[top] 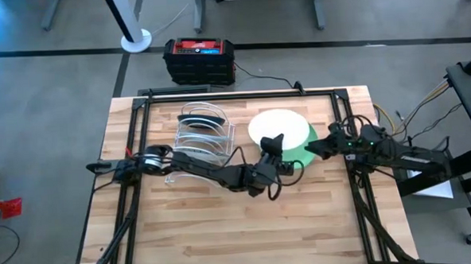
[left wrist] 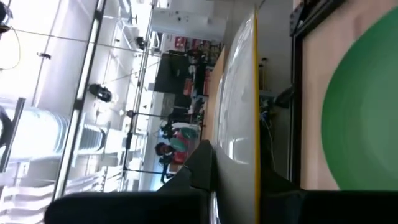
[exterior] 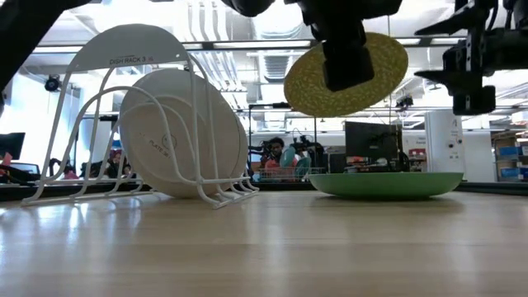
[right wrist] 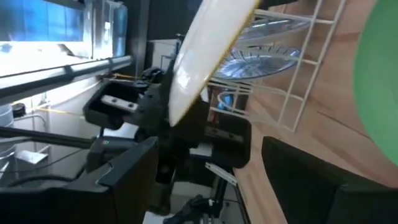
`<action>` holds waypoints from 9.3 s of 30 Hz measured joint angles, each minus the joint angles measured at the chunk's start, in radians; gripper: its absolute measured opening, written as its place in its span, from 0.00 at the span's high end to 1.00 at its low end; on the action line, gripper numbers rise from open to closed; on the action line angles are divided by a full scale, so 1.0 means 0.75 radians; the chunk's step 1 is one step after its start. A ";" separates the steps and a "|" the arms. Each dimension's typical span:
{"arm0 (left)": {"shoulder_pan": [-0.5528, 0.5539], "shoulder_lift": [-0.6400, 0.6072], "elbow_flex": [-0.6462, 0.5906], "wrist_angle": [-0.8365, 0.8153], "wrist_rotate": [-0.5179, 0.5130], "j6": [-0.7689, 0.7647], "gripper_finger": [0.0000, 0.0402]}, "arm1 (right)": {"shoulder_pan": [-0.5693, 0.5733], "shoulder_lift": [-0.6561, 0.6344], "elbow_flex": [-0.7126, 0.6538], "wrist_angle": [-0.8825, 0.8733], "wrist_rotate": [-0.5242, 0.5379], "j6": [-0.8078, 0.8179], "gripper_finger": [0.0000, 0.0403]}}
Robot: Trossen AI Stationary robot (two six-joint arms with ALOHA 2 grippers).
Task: Sort dishes
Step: Put the yellow pattern plate in the dish rack
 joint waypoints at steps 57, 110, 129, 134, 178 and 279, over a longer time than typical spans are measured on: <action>-0.083 0.108 0.009 0.333 0.386 0.337 0.95 | 0.011 0.295 -0.037 0.445 0.155 -0.042 0.81; -0.092 0.097 0.007 0.326 0.047 0.049 0.26 | 0.010 0.295 -0.042 0.583 0.257 -0.435 0.94; -0.182 0.069 0.012 0.505 -0.060 0.151 0.26 | 0.006 0.304 -0.044 0.606 0.376 -0.815 0.94; -0.202 0.032 0.010 0.546 -0.082 0.150 0.26 | 0.006 0.305 -0.041 0.629 0.368 -0.991 0.94; -0.200 -1.087 -0.903 0.729 -0.078 -0.067 0.26 | 0.183 1.250 0.441 0.964 0.171 -1.772 0.94; -0.200 -1.331 -1.172 0.612 -0.206 -0.461 0.26 | 0.319 2.425 1.052 1.185 0.112 -1.866 0.94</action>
